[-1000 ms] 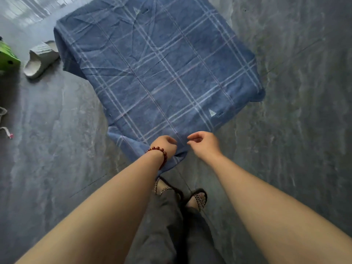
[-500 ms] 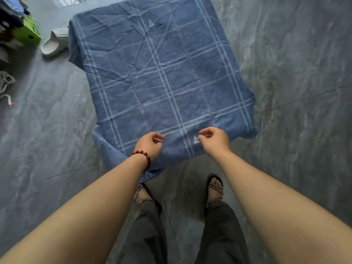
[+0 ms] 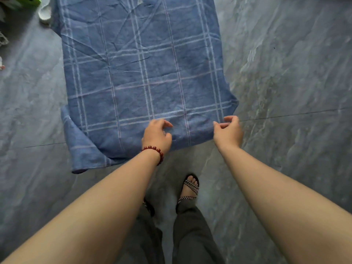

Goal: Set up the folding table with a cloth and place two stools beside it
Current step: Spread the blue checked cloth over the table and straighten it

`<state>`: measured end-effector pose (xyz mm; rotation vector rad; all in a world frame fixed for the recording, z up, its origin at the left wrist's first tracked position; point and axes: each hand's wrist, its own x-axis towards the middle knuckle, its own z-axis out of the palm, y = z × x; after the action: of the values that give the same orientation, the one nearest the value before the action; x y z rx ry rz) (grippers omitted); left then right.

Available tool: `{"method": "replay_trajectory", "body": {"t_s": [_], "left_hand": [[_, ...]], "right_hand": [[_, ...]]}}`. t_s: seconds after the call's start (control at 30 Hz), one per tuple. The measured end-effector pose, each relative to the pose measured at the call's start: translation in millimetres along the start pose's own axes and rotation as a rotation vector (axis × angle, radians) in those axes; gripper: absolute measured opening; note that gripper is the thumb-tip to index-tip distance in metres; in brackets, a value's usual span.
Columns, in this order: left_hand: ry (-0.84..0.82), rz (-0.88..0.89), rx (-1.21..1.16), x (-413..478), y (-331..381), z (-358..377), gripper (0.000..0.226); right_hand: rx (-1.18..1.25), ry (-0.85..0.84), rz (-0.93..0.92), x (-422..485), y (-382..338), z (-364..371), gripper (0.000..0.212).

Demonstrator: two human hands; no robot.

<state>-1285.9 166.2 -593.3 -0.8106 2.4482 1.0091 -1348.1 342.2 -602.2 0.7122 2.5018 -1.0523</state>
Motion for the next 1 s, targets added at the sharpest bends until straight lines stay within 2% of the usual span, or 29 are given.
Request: {"method": "replay_trajectory", "body": {"t_s": [0.13, 0.4, 0.6, 1.0], "left_hand": [[-0.133, -0.087, 0.148, 2, -11, -6, 0.031], [-0.146, -0.031, 0.167, 1, -26, -16, 0.036], [-0.12, -0.033, 0.145, -6, -31, -18, 0.035], [-0.19, -0.041, 0.173, -14, -43, -22, 0.033]], "right_hand": [[-0.085, -0.038, 0.111, 3, 6, 4, 0.049], [-0.092, 0.072, 0.154, 19, 11, 1, 0.017], [-0.11, 0.064, 0.222, 22, 9, -4, 0.016], [-0.078, 0.11, 0.269, 6, 13, 0, 0.014]]}}
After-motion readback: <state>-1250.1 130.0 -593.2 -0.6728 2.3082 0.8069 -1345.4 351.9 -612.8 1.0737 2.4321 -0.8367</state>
